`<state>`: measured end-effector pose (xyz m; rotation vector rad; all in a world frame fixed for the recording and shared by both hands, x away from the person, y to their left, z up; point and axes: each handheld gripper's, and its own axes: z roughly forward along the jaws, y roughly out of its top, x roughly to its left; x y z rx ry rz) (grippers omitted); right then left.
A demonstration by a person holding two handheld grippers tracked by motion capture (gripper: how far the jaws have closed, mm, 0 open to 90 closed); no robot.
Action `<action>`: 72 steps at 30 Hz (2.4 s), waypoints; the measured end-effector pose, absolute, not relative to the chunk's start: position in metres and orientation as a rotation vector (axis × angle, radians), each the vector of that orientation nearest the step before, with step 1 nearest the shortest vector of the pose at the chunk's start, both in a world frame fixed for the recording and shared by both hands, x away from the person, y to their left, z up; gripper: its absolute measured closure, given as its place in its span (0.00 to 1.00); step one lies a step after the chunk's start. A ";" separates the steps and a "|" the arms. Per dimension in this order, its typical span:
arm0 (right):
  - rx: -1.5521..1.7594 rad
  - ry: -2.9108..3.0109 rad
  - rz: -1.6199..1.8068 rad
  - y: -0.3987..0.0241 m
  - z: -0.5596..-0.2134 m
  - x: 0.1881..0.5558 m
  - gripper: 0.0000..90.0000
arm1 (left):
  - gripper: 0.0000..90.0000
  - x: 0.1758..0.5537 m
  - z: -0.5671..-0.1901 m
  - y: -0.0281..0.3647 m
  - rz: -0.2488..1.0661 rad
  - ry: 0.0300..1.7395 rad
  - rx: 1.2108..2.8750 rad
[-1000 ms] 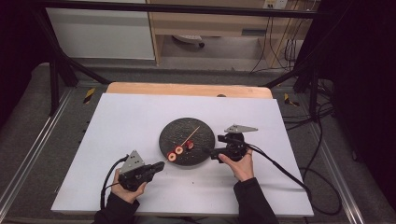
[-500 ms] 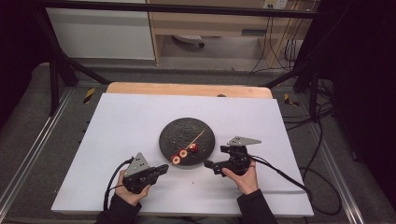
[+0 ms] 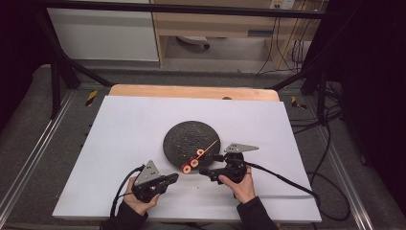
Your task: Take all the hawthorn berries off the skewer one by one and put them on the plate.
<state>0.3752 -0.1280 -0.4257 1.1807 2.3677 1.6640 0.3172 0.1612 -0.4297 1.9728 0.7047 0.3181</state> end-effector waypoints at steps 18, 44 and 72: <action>1.188 2.414 1.776 -0.125 -0.428 0.375 0.52 | 0.98 0.311 -0.432 0.146 0.296 0.652 2.001; 1.203 2.461 1.769 -0.124 -0.431 0.376 0.67 | 0.98 0.311 -0.434 0.146 0.295 0.654 2.009; 1.227 2.416 1.868 -0.133 -0.428 0.378 0.60 | 0.98 0.309 -0.430 0.150 0.297 0.631 1.981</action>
